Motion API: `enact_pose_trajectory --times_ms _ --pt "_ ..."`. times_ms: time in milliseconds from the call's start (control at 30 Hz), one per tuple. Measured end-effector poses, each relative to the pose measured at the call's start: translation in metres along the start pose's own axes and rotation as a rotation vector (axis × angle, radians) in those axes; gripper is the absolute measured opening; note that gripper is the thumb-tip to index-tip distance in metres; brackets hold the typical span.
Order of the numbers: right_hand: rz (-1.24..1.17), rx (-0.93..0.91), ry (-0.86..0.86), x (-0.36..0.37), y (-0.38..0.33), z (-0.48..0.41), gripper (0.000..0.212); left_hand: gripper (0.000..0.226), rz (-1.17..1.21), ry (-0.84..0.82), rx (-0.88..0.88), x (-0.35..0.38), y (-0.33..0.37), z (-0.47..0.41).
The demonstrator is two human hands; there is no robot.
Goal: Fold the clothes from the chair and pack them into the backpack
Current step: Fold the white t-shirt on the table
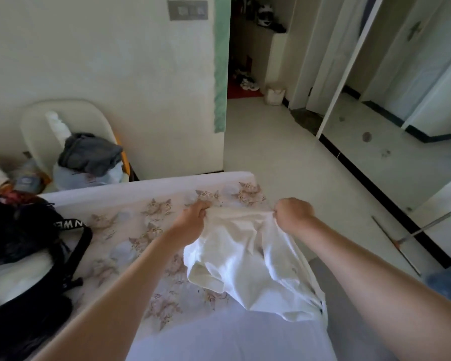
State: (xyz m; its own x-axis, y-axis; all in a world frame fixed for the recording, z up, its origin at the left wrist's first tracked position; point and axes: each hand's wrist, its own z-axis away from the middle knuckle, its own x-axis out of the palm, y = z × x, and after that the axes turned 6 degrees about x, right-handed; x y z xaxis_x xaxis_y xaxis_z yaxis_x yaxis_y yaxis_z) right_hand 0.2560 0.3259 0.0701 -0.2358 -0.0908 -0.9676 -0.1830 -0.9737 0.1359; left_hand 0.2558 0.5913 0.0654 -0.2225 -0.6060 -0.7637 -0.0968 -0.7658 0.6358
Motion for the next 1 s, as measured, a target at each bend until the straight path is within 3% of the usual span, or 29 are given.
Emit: enact_pose_trajectory --times_ms 100,200,267,333,367,467,600,667,733,800,867,1000 --pt "-0.31 -0.002 0.106 -0.021 -0.025 -0.037 0.025 0.032 -0.087 0.079 -0.047 -0.013 -0.004 -0.024" --pt "-0.712 -0.063 0.27 -0.041 -0.058 -0.065 0.022 0.033 -0.07 0.257 -0.215 -0.028 -0.016 -0.051" --pt "-0.842 -0.183 0.183 -0.041 -0.071 -0.078 0.039 0.036 0.071 0.357 -0.345 -0.03 -0.032 -0.063" --pt "-0.798 -0.312 -0.055 -0.02 -0.079 -0.082 0.083 0.041 0.179 0.399 -0.391 -0.022 -0.046 -0.064" --pt "-0.741 -0.337 -0.145 -0.005 -0.08 -0.08 0.094 0.045 0.177 0.386 -0.381 -0.012 -0.05 -0.06" --pt "-0.539 -0.371 -0.269 0.057 -0.069 -0.062 0.075 0.048 0.083 0.245 -0.259 0.031 -0.064 -0.035" --pt "-0.392 -0.41 -0.274 0.124 -0.051 -0.025 0.051 0.031 -0.089 -0.056 -0.027 0.09 -0.079 -0.005" --pt "-0.229 -0.442 -0.284 0.144 -0.047 -0.009 0.061 0.036 -0.201 -0.224 0.061 0.114 -0.08 0.002" --pt "-0.058 -0.446 -0.271 0.163 -0.042 0.001 0.078 0.063 -0.359 -0.35 0.137 0.136 -0.081 0.007" --pt "0.017 -0.38 -0.249 0.178 -0.038 0.006 0.084 0.074 -0.43 -0.388 0.15 0.151 -0.081 0.008" --pt "0.0 -0.306 -0.169 0.184 -0.039 0.005 0.069 0.069 -0.449 -0.342 0.156 0.158 -0.082 0.006" --pt "-0.093 -0.189 -0.037 0.165 -0.036 0.005 0.019 0.046 -0.415 -0.352 0.159 0.147 -0.077 0.002"
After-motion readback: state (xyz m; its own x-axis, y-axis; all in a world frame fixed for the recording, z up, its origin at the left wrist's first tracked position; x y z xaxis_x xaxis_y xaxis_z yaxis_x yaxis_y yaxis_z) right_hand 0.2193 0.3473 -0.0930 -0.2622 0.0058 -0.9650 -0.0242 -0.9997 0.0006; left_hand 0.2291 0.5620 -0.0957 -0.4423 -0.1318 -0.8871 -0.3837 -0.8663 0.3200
